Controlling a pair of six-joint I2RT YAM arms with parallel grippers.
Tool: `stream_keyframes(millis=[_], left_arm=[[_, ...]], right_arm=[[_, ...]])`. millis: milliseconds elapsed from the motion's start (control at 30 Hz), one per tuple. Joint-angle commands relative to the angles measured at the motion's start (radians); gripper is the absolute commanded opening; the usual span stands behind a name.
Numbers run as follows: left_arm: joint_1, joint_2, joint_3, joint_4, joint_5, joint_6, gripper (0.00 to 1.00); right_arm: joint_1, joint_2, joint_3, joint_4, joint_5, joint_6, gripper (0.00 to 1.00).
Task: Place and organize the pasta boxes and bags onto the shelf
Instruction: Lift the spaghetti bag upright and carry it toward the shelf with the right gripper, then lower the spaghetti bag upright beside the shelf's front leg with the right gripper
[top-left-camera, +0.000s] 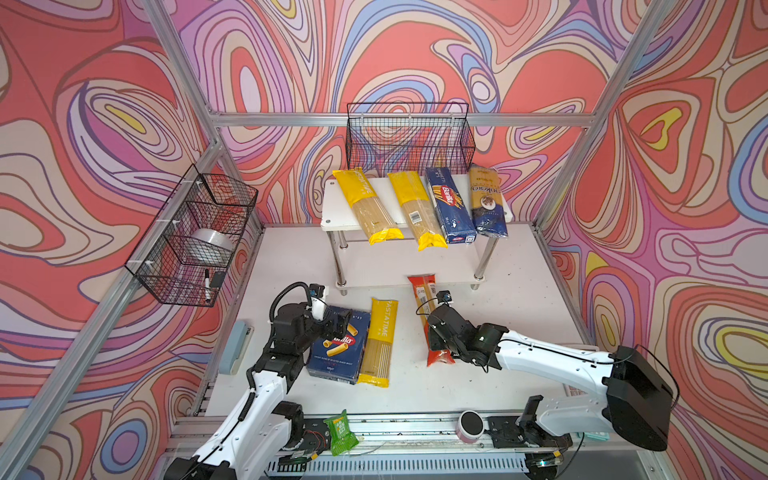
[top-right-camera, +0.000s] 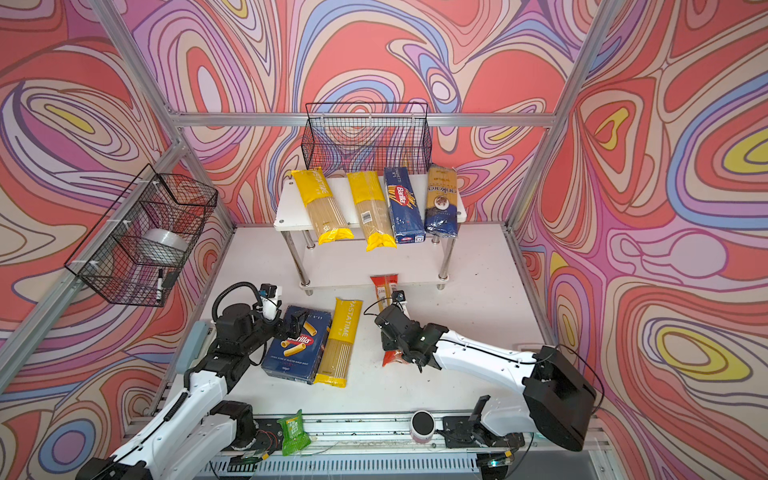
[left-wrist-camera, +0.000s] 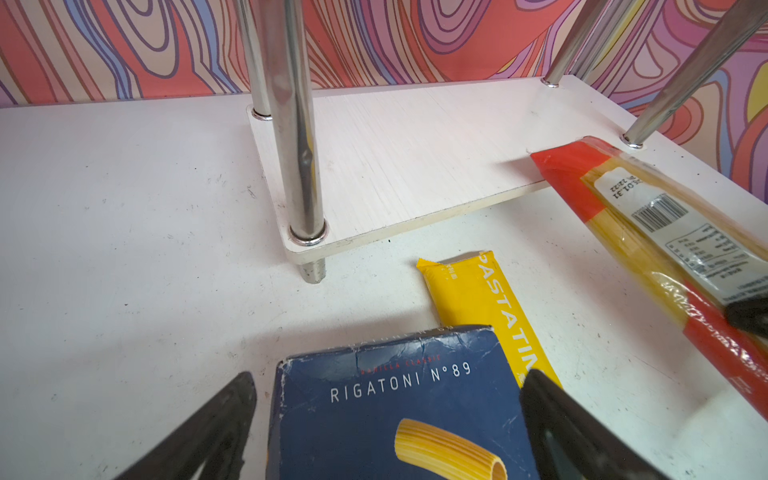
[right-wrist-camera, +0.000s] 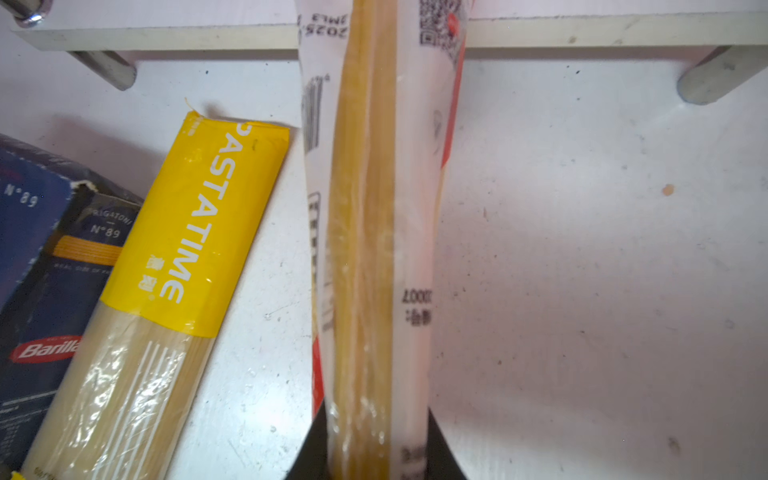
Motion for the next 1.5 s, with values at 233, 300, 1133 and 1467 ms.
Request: stream_keyframes(millis=[233,300,1133,1467], left_arm=[[-0.001,0.003,0.015,0.012,0.012,0.018,1.00],[0.000,0.004,0.015,0.012,0.009,0.016,1.00],[0.000,0.041,0.034,0.006,0.013,0.018,1.00],[-0.001,0.044,0.038,0.000,0.006,0.015,1.00]], right_arm=[[-0.144,-0.113,0.061,0.040,-0.012,-0.169,0.05],[-0.177,-0.118,0.067,0.031,-0.030,-0.191,0.05],[-0.433,0.002,0.175,0.146,-0.158,-0.322,0.07],[-0.506,0.055,0.166,0.216,-0.207,-0.321,0.06]])
